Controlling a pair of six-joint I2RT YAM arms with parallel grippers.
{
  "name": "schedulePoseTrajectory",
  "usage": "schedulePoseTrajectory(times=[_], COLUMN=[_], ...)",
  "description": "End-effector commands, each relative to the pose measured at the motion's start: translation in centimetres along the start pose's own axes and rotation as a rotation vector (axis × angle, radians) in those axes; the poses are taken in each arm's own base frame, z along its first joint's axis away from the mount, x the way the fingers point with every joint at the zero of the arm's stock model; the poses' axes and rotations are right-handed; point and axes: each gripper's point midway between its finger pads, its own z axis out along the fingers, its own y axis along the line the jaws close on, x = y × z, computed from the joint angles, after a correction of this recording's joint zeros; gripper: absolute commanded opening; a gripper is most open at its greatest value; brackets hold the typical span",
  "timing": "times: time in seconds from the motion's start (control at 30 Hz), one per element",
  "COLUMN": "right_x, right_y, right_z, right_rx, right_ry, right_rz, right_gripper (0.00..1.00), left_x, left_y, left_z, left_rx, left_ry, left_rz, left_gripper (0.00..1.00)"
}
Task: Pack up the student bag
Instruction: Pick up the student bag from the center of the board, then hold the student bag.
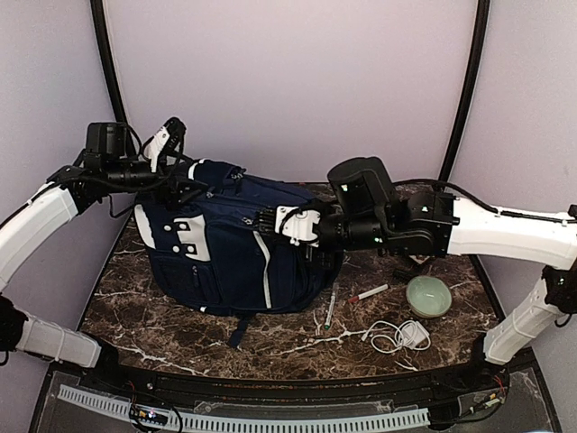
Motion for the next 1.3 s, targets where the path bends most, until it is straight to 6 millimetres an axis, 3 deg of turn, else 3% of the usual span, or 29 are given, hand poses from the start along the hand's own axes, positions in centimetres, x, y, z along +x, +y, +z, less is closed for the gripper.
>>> schedulePoseTrajectory(times=[0.0, 0.17, 0.4, 0.5, 0.57, 0.63, 0.83, 1.03, 1.17, 1.27], right_x=[-2.3, -0.8, 0.3, 0.4, 0.4, 0.1, 0.7, 0.8, 0.6, 0.5], right_y=[0.6, 1.5, 0.7, 0.3, 0.2, 0.2, 0.9, 1.1, 1.0, 1.0], right_z=[-0.8, -0.6, -0.9, -1.3, -1.5, -1.7, -1.5, -1.4, -1.7, -1.9], right_rx=[0.054, 0.053, 0.114, 0.126, 0.127, 0.129, 0.113, 0.107, 0.107, 0.112], right_ry=[-0.091, -0.064, -0.037, -0.044, -0.049, -0.061, -0.067, -0.064, -0.074, -0.081], right_rz=[-0.134, -0.113, -0.133, -0.127, -0.124, -0.122, -0.115, -0.117, -0.114, -0.103], right_gripper=[0.0, 0.0, 0.0, 0.0, 0.0, 0.0, 0.0, 0.0, 0.0, 0.0], left_x=[1.8, 2.9, 3.5, 4.9, 6.1, 6.1, 6.1, 4.9, 6.3, 7.2], left_y=[-6.9, -11.6, -13.6, -12.8, -10.4, -8.5, -5.8, -5.3, -4.2, -5.1], left_z=[0.0, -2.7, -3.7, -3.0, -1.8, -1.0, 0.1, 0.5, 1.3, 1.4], left_rx=[0.248, 0.432, 0.493, 0.427, 0.292, 0.189, 0.037, 0.002, -0.012, 0.038], left_ry=[0.035, -0.015, 0.012, 0.088, 0.173, 0.196, 0.211, 0.151, 0.235, 0.247], left_rz=[0.295, 0.347, 0.308, 0.314, 0.356, 0.397, 0.514, 0.583, 0.577, 0.546], left_gripper=[0.99, 0.99, 0.99, 0.99, 0.99, 0.99, 0.99, 0.99, 0.99, 0.91])
